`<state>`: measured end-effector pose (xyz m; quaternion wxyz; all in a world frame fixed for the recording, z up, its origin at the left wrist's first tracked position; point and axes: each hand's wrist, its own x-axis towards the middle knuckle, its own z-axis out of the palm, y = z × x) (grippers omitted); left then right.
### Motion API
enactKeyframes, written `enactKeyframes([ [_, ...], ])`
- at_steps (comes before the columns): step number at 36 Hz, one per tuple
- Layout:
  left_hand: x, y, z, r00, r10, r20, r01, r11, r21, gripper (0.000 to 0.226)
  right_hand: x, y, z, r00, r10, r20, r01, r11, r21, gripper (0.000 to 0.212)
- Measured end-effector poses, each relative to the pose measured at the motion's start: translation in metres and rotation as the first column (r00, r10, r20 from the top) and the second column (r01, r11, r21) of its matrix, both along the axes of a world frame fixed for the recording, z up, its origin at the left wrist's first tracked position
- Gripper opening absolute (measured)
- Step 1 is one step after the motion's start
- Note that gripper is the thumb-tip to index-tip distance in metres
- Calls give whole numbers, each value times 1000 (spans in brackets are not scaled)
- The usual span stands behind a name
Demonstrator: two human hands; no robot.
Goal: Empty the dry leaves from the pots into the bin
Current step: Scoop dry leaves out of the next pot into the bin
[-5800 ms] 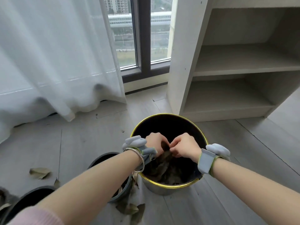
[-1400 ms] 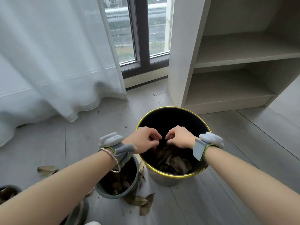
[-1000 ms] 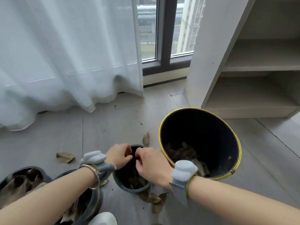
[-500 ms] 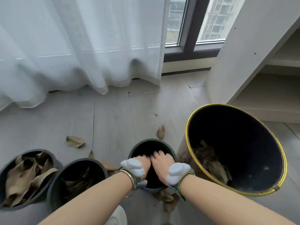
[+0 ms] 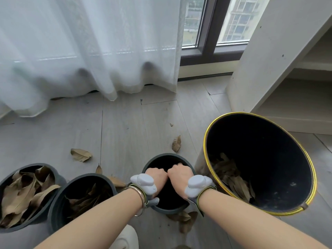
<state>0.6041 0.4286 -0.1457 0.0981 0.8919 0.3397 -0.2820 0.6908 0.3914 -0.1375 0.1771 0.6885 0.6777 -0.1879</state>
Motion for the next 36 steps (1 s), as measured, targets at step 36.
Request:
enactKeyframes([
  [36,35,-20,191,820,-72,567,44,997,64,21,88,-76,186,773,-235,-589,530,749,398,23],
])
